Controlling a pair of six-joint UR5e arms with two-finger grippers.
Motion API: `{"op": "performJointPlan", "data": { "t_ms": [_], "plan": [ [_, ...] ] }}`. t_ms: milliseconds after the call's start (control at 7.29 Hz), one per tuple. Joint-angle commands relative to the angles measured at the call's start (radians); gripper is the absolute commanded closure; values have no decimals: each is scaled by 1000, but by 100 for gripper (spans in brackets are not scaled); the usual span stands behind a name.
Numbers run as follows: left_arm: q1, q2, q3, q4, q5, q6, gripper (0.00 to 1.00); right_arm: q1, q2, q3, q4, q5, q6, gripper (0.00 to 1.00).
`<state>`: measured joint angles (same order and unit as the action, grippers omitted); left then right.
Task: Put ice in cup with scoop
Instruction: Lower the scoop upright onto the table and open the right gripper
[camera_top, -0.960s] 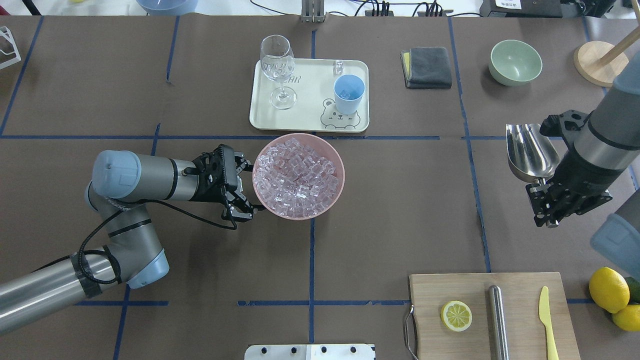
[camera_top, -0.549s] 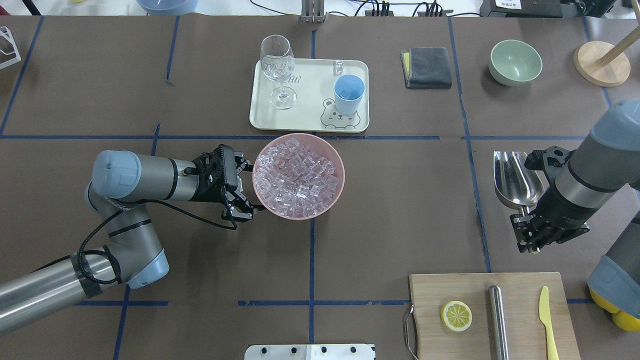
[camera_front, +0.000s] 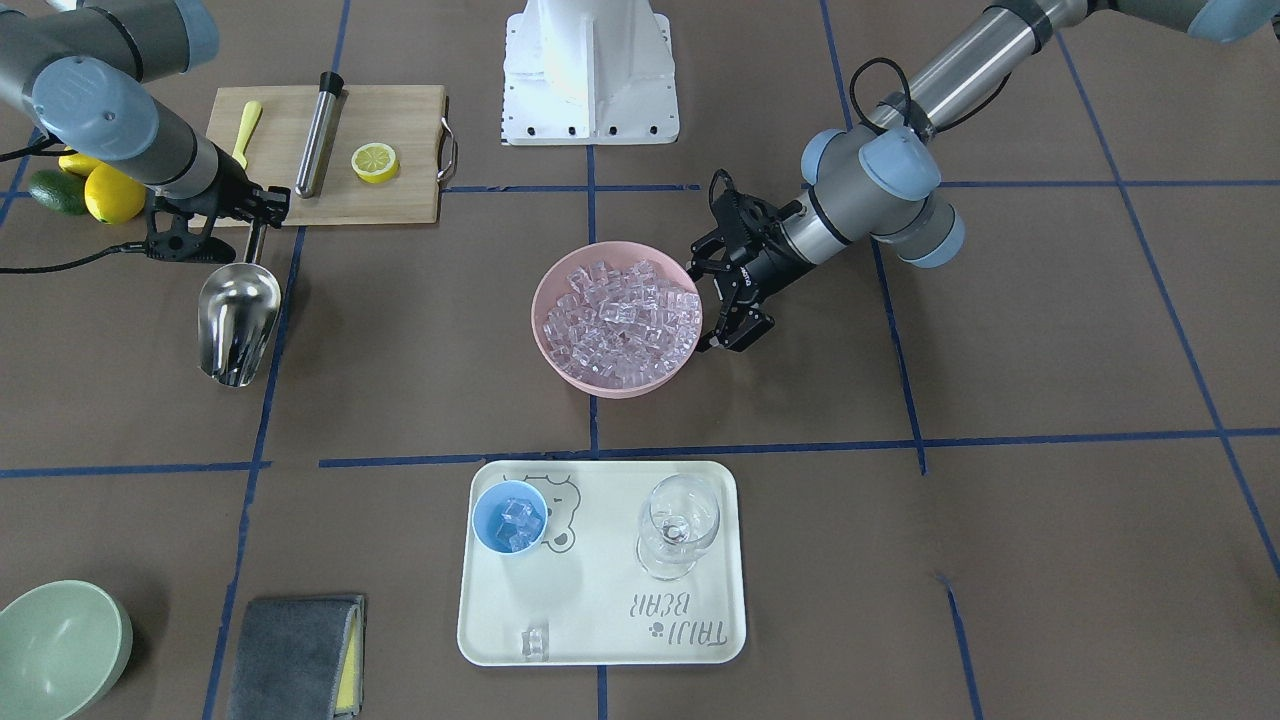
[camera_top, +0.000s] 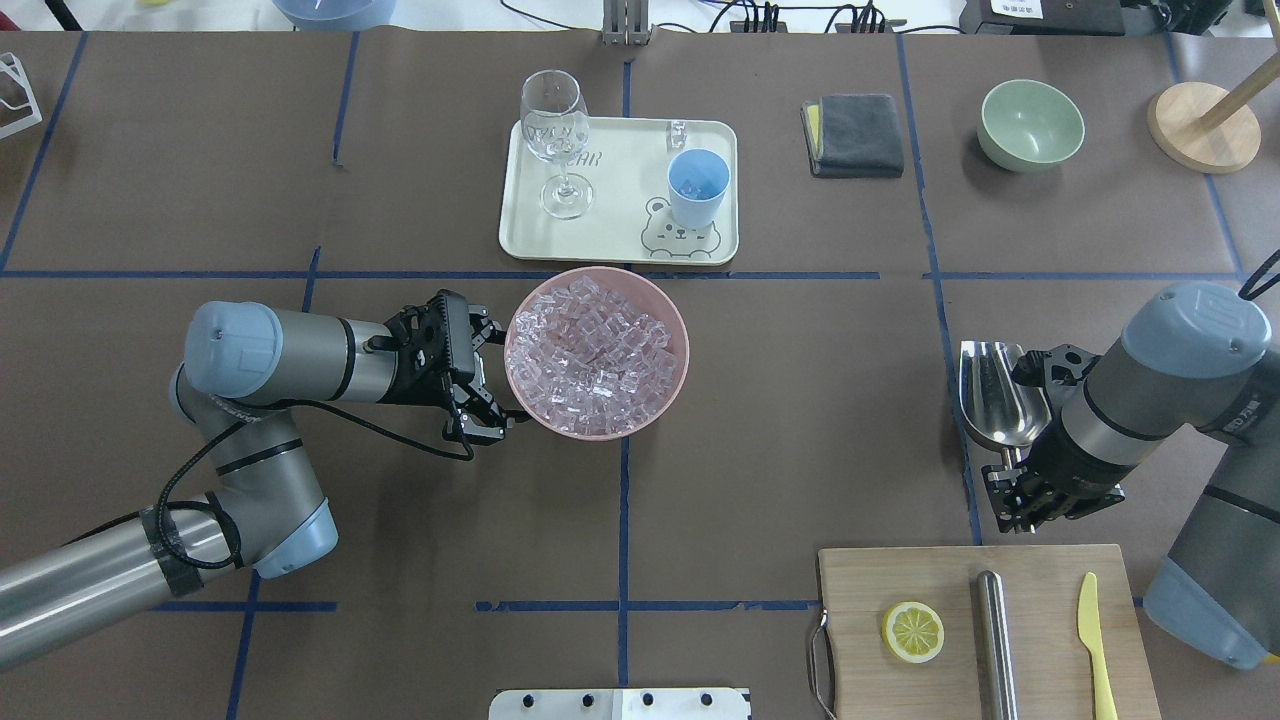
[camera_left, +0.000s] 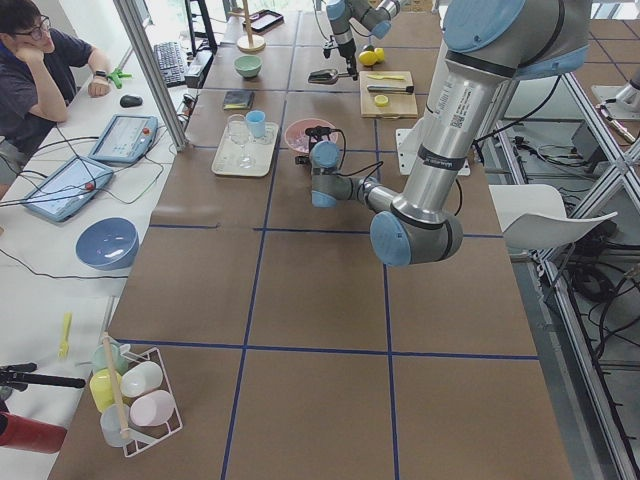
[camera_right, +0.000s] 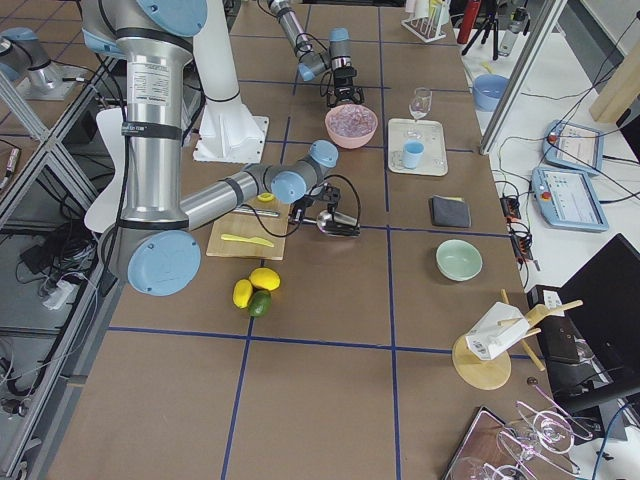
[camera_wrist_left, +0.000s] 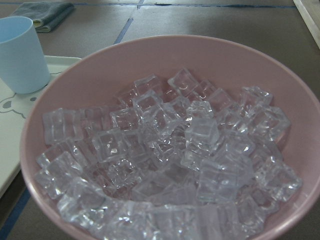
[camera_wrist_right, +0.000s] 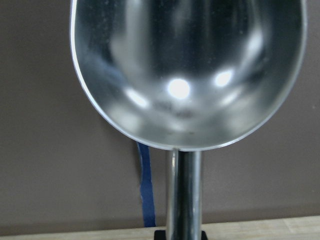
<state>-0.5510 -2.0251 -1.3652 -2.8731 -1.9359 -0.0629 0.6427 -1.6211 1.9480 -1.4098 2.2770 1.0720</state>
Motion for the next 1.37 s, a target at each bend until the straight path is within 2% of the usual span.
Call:
{"op": "performJointPlan", "data": {
  "t_ms": [0,137,274,412,686,823,1097,1235],
  "plan": [
    [2,0,2,0,0,0,0,-21,9,-14,22,-22,22,100],
    [2,2,2,0,0,0,0,-27,12,-18,22,-22,19,100],
    [2,2,2,0,0,0,0,-28,14,-20,22,-22,19,63],
    [2,2,2,0,0,0,0,-28,18,-20,22,-22,19,1],
    [2,0,2,0,0,0,0,-11,24,-5,20,-24,19,0],
    [2,2,2,0,0,0,0,33,24,9,20,-36,17,0],
    [0,3,2,0,0,0,0,144,27,57,18,-124,-23,0],
    [0,6,2,0,0,0,0,234,26,45,9,-129,-207,0]
  ]
}}
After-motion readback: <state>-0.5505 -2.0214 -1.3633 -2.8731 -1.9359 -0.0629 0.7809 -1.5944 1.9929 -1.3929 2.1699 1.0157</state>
